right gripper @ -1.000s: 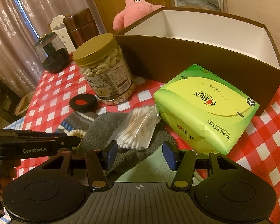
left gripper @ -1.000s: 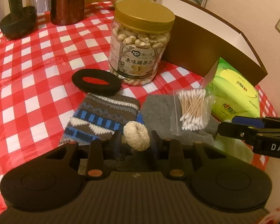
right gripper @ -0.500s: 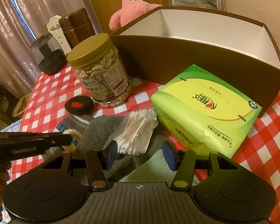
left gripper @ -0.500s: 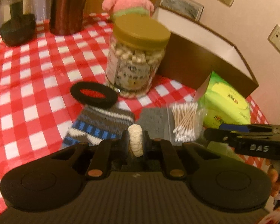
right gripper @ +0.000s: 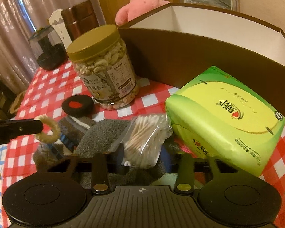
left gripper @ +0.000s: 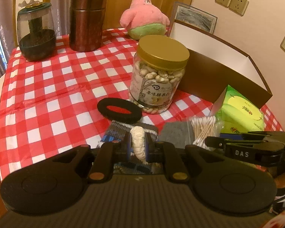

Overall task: Organize soft objects
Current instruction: 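Grasp the white coiled scrunchie with the left tool while the right tool grasps the cotton swab bag, then carry the scrunchie and swab bag into the brown box and open both tools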

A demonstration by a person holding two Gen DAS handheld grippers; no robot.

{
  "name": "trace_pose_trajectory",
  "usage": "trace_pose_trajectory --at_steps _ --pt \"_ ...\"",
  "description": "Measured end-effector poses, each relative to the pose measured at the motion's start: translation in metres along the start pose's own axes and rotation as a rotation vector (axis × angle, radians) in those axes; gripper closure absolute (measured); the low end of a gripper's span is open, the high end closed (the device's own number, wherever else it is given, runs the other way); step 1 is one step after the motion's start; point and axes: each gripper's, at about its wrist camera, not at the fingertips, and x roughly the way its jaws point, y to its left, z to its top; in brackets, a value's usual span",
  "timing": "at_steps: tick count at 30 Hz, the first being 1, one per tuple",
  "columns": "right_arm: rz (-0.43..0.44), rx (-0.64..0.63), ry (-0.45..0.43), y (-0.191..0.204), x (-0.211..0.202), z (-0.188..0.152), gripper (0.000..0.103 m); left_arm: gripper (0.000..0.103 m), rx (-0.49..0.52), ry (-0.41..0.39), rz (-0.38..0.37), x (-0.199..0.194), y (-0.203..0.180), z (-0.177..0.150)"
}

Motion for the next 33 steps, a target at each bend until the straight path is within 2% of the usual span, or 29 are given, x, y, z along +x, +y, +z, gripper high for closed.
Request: trace_pose_trajectory --at_steps 2,3,7,18,26,33 --pt "0.015 -0.002 -0.007 -0.001 0.001 -0.001 0.082 0.091 0.001 -0.001 0.001 -0.001 0.0 -0.001" --pt "0.014 -0.012 -0.017 0.0 0.0 -0.001 0.091 0.091 0.002 -0.003 0.001 -0.003 -0.001 -0.002" --pt "0.03 -0.058 -0.068 0.005 -0.01 -0.002 0.098 0.091 0.006 -0.013 -0.003 -0.009 -0.003 -0.003" --pt "0.09 -0.054 -0.164 0.011 -0.057 0.0 0.099 0.091 0.028 -0.046 -0.023 -0.034 -0.014 -0.006" --pt "0.125 -0.033 -0.154 0.01 -0.092 -0.016 0.099 0.091 0.066 -0.049 -0.081 -0.053 -0.036 -0.017" --pt "0.093 0.012 -0.134 -0.001 -0.121 -0.042 0.099 0.091 0.128 -0.011 -0.173 -0.058 -0.069 -0.036"
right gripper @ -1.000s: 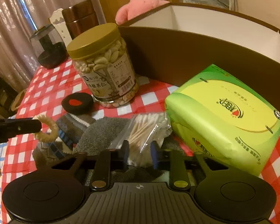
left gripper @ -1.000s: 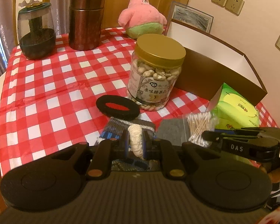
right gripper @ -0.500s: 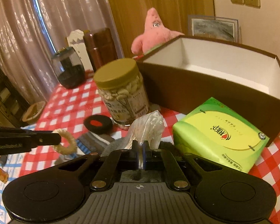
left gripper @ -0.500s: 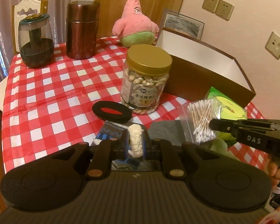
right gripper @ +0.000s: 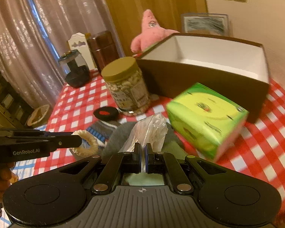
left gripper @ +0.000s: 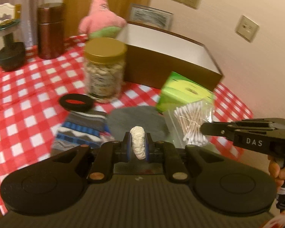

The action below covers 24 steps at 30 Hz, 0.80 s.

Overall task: Organize soft objects
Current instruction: 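Carry the scrunchie and swab bag into the brown box and open both tools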

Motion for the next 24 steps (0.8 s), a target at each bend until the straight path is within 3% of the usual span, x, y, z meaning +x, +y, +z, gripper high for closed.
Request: trace_pose_trajectory --at_steps 14,24 --pt "-0.122 0.099 0.011 -0.069 -0.067 -0.028 0.099 0.091 0.144 0.044 -0.153 0.021 -0.103 -0.006" --pt "-0.183 0.049 0.038 -0.167 -0.097 -0.01 0.099 0.091 0.12 0.063 -0.162 0.081 -0.201 0.015"
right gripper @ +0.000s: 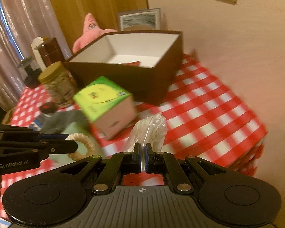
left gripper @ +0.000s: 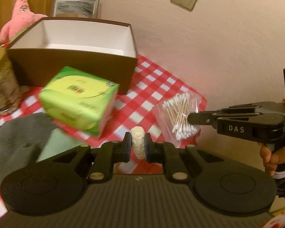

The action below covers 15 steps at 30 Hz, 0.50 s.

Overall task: Organize soft objects
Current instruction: 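Carry the scrunchie and swab bag into the brown box and open both tools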

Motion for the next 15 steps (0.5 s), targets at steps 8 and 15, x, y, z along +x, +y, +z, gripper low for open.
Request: trace_pose_trajectory --at_steps 8,15 --pt "-0.039 -0.115 -0.04 -0.073 0.009 0.044 0.099 0.091 -0.053 -0.055 0.065 0.052 -0.043 0.049" --pt "-0.024 -0.163 -0.126 -0.108 0.027 0.102 0.099 0.091 -0.106 -0.139 0.156 0.077 -0.055 0.103"
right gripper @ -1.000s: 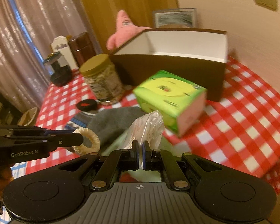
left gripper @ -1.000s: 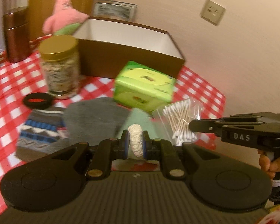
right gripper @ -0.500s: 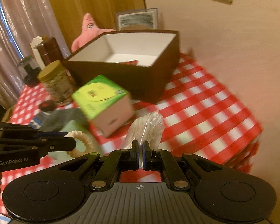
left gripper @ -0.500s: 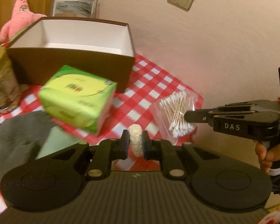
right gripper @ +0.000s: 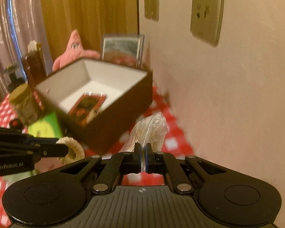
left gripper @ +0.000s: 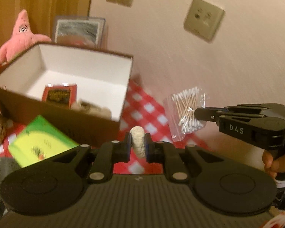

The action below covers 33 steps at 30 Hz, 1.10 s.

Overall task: Organize soft objects
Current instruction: 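Carry the scrunchie and swab bag into the brown box and open both tools, then withdraw both tools from the box back over the socks and cloth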

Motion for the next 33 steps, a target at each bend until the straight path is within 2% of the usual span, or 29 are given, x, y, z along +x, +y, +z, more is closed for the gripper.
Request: trace_pose_trajectory --at_steps 6,10,18,25,28,29,30,32,33 --pt "0.059 0.008 -0.092 -0.014 0.024 0.046 0.099 0.091 -0.038 -0.045 0.094 0.017 0.004 0.039" --pt "0.107 0.013 -0.115 -0.013 0.046 0.071 0.099 0.091 -0.057 -0.067 0.152 0.027 0.013 0.058" --pt "0.217 0.021 -0.089 -0.008 0.099 0.104 0.099 0.091 -0.097 -0.078 0.269 0.048 0.041 0.085" --pt "0.261 -0.012 -0.022 0.0 0.149 0.117 0.099 0.09 -0.115 -0.043 0.322 0.07 0.055 0.092" --pt "0.246 -0.021 -0.02 0.003 0.16 0.119 0.099 0.082 -0.132 -0.032 0.331 0.077 0.059 0.093" --pt "0.233 -0.021 -0.007 0.003 0.164 0.12 0.098 0.075 -0.137 -0.025 0.332 0.078 0.06 0.093" --pt "0.23 -0.02 0.003 0.003 0.167 0.121 0.093 0.07 -0.14 -0.02 0.333 0.08 0.061 0.093" --pt "0.241 -0.01 0.018 0.001 0.172 0.122 0.073 0.067 -0.143 -0.015 0.333 0.081 0.062 0.092" --pt "0.242 -0.002 0.015 -0.001 0.172 0.122 0.057 0.066 -0.143 -0.014 0.329 0.08 0.062 0.091"
